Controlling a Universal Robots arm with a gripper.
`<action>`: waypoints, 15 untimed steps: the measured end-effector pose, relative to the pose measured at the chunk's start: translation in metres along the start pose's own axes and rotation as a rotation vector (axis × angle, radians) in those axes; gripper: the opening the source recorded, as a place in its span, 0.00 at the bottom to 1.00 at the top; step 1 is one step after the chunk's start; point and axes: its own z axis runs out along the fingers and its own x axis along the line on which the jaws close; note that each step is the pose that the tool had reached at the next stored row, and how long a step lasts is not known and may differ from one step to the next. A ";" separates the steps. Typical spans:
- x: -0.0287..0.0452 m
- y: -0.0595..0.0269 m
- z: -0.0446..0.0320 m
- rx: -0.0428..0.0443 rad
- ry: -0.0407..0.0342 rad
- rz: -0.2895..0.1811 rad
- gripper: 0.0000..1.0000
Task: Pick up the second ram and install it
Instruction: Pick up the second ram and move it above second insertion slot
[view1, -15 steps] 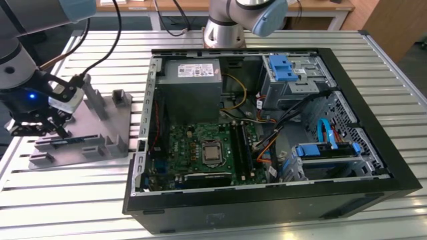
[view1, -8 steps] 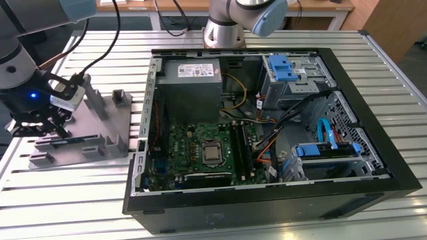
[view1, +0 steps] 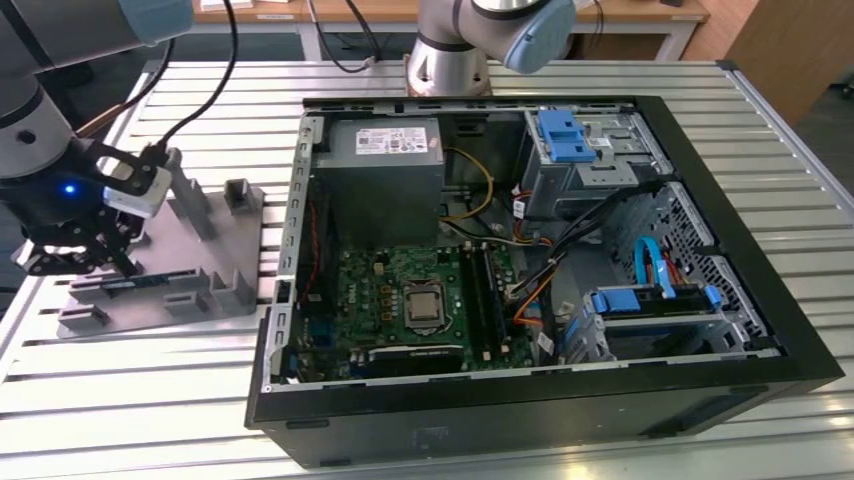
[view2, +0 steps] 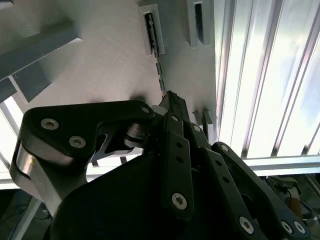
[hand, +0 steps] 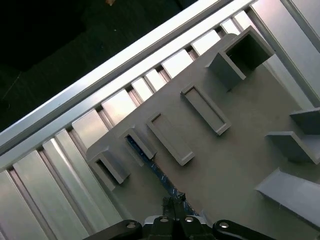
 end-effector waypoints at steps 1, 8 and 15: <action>0.0000 0.0000 0.0000 0.0002 0.0004 -0.009 0.10; 0.0000 0.0000 0.0000 0.0015 0.0031 -0.072 0.10; 0.0000 0.0000 0.0000 0.0028 0.0056 -0.131 0.10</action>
